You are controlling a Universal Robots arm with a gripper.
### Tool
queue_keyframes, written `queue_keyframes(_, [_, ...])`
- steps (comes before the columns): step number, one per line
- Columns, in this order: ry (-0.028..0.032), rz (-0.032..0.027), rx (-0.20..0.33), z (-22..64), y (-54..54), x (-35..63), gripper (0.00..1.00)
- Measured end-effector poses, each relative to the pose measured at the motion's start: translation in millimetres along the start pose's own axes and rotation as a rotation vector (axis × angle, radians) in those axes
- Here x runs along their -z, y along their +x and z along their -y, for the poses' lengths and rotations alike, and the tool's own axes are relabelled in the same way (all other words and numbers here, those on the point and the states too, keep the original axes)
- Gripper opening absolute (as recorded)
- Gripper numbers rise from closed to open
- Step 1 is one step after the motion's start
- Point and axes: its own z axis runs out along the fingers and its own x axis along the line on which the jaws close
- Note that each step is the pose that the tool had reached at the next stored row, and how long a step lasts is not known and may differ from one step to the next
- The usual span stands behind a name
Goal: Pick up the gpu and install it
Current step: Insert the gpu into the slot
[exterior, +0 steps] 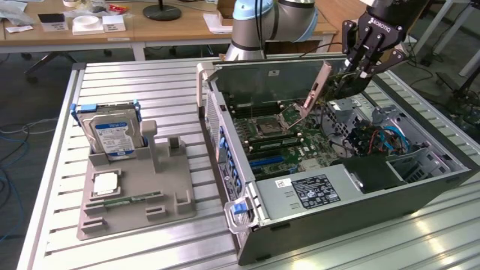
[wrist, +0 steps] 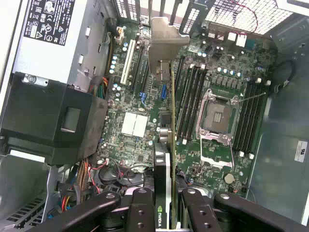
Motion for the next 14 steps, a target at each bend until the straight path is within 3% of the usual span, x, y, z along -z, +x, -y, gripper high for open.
queue_keyframes(14, [0.0000,0.0001,-0.003,0.0,0.0,0.0,0.27])
